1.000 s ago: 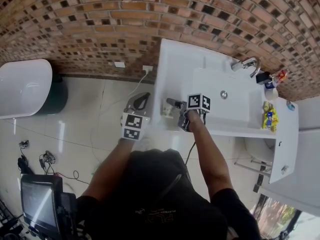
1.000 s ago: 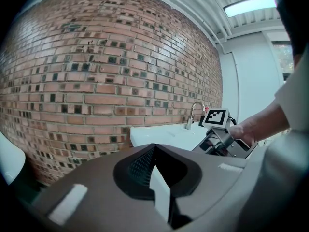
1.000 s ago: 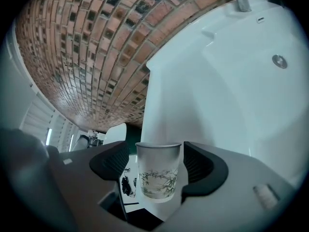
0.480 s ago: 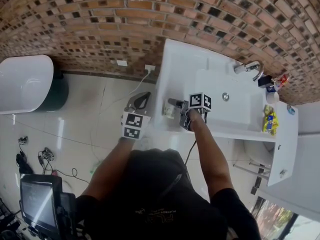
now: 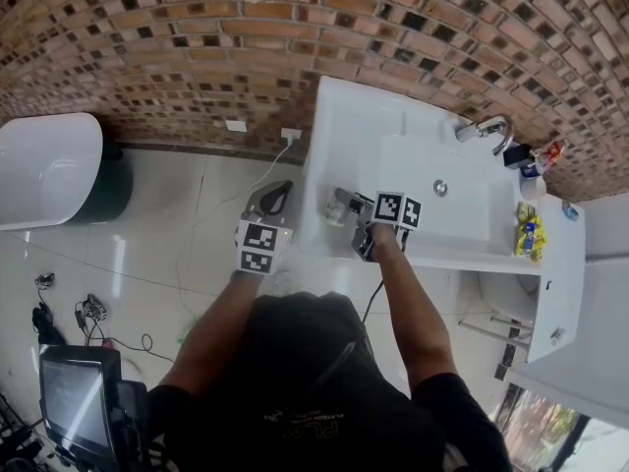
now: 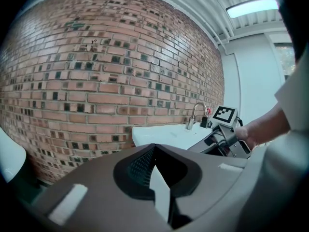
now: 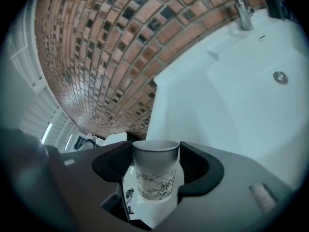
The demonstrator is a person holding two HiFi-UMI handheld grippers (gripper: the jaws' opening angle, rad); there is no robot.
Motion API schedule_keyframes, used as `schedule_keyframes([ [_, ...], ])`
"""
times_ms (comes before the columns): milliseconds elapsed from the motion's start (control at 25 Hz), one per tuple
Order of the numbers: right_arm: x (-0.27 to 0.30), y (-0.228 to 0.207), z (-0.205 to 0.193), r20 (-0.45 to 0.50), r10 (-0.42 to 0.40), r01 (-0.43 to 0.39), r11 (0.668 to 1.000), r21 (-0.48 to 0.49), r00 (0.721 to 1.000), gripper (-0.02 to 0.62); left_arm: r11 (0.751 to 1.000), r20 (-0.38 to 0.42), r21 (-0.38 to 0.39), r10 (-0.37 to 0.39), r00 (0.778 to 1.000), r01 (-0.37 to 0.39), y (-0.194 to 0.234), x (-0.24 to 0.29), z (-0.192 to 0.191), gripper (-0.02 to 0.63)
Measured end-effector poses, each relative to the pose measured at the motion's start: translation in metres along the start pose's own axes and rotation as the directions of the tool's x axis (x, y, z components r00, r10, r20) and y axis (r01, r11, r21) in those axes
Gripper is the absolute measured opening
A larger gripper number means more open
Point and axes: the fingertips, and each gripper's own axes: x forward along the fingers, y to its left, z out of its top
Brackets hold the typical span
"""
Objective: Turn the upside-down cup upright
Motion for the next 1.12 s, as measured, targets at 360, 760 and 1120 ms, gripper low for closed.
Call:
schedule_keyframes([
  [360, -0.028, 0.031, 0.007, 0.286, -0.027, 0.129, 0.930, -0.345, 0.958, 0.319, 1.000, 0.000, 0.012, -0.013, 1.000, 0.013, -0.007, -0.003, 0.000, -0.002],
  [760, -0.033, 0.035, -0.008, 0.472, -0.053, 0.302, 0.830, -0.470, 0.880, 0.318, 1.000, -0.014, 0.015, -0.006, 1.000, 0.006, -0.007, -0.009, -0.008, -0.002],
  [1120, -0.024, 0.033, -0.016, 0.452, -0.085, 0.354, 0.753, -0.555, 0.888, 0.325, 1.000, -0.023, 0.015, 0.000, 1.000, 0.001, -0.010, -0.009, -0.011, -0.002],
])
